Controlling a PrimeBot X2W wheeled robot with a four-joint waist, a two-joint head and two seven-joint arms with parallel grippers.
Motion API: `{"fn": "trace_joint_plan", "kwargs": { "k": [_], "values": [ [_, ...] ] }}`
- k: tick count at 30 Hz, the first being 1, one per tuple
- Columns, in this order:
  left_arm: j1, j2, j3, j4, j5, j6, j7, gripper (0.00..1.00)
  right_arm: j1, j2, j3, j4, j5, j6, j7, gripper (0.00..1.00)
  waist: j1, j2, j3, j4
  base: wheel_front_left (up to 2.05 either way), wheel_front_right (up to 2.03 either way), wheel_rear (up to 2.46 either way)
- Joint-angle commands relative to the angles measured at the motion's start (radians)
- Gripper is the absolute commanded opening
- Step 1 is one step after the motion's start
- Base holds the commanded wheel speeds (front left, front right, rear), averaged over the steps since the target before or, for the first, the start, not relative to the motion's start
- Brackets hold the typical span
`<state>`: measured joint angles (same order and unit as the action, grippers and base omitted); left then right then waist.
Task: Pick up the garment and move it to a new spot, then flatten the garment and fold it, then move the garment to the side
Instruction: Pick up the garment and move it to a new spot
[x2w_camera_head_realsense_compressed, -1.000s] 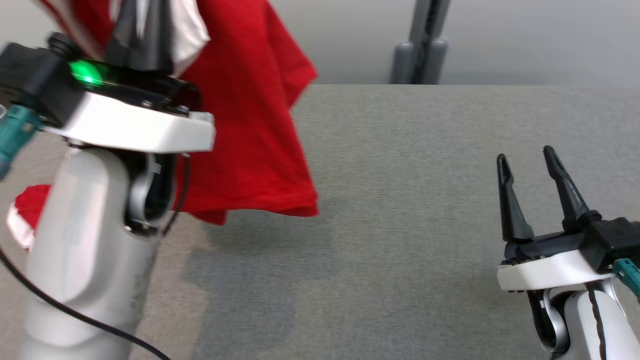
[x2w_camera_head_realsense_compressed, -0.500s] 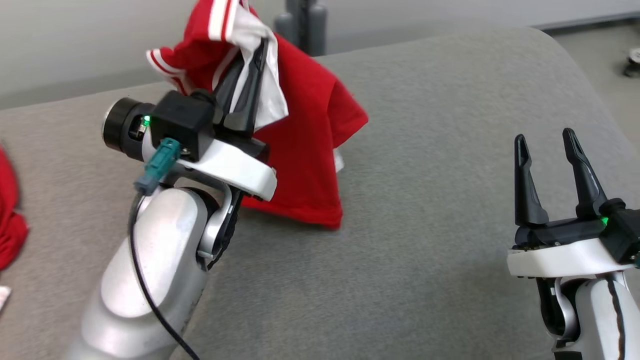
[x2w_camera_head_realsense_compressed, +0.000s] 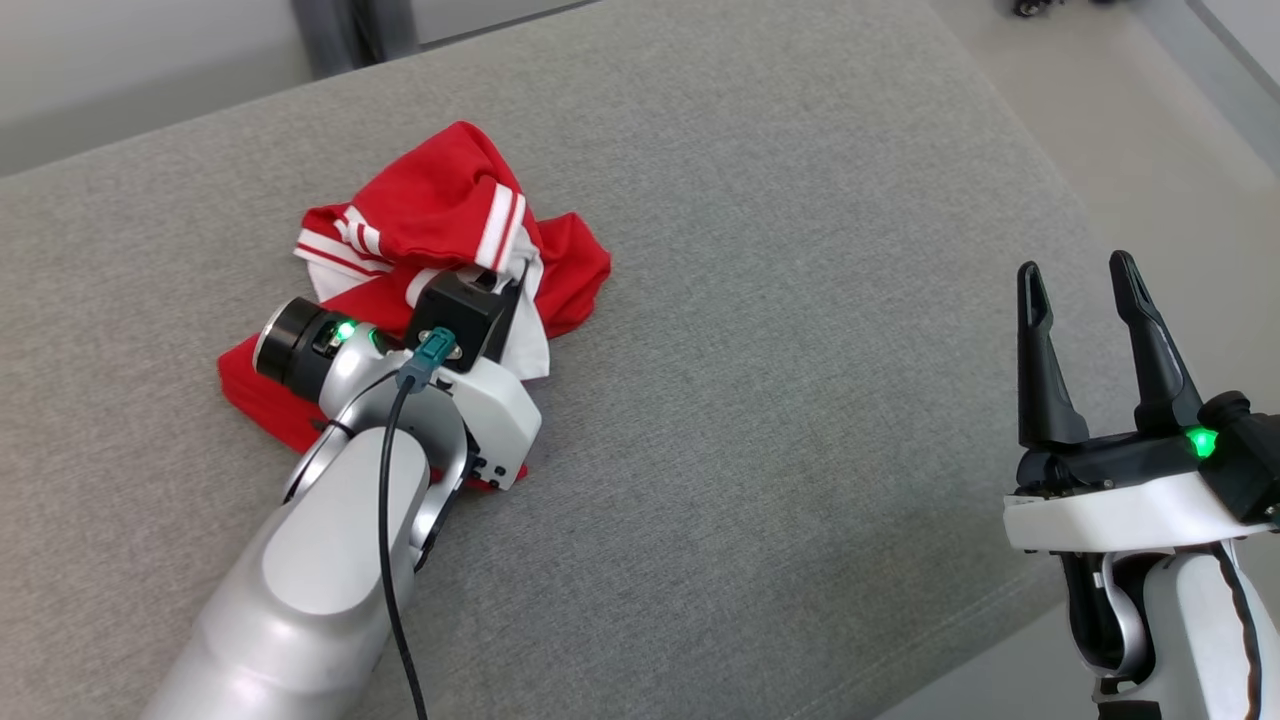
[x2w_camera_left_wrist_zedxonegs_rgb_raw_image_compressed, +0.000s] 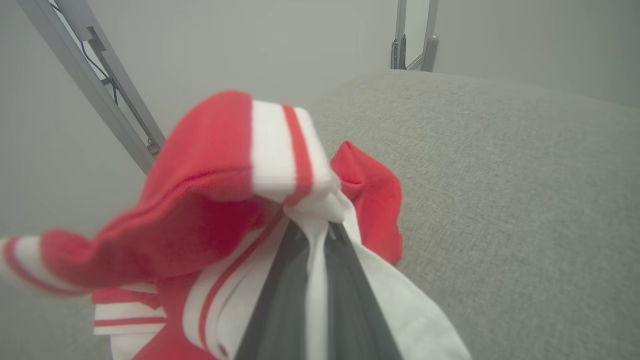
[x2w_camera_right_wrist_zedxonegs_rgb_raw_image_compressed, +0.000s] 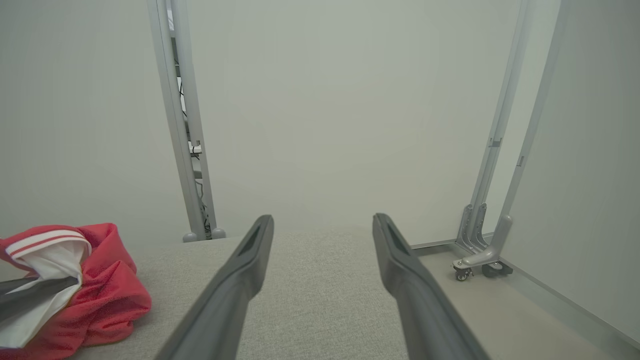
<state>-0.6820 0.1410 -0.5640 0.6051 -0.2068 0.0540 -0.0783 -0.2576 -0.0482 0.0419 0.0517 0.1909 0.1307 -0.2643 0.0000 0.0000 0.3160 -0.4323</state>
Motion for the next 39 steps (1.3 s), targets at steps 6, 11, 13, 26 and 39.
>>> {"fn": "trace_joint_plan", "kwargs": {
  "k": [6, 11, 13, 26, 39],
  "values": [
    [-0.037, -0.02, -0.01, 0.116, -0.007, -0.016, -0.059, 1.0, -0.001, -0.004, -0.02, 0.003, -0.006, 0.0, 0.0, 1.0, 0.0, 0.0, 0.004, 0.004, 0.0, 0.0, 0.0],
    [-0.031, -0.042, -0.013, 0.125, -0.02, -0.014, -0.112, 1.0, -0.002, -0.005, -0.026, 0.002, -0.019, 0.0, 0.0, 1.0, 0.0, 0.0, -0.023, 0.045, 0.0, 0.0, 0.0],
    [-0.015, -0.046, -0.018, 0.117, -0.027, -0.019, -0.127, 1.0, 0.001, -0.004, -0.03, 0.002, -0.031, 0.0, 0.0, 1.0, 0.0, 0.0, -0.04, 0.073, 0.0, 0.0, 0.0],
    [0.172, 0.008, 0.062, -0.162, -0.073, 0.057, -0.186, 1.0, 0.037, -0.005, -0.051, 0.0, -0.126, 0.0, 0.0, 1.0, 0.0, 0.0, -0.17, 0.337, 0.0, 0.0, 0.0],
    [0.505, -0.013, 0.284, -0.514, -0.024, 0.112, -0.186, 1.0, 0.104, -0.007, -0.03, 0.002, -0.148, 0.0, 0.0, 1.0, 0.0, 0.0, -0.233, 0.46, 0.0, 0.0, 0.0]
  ]
}}
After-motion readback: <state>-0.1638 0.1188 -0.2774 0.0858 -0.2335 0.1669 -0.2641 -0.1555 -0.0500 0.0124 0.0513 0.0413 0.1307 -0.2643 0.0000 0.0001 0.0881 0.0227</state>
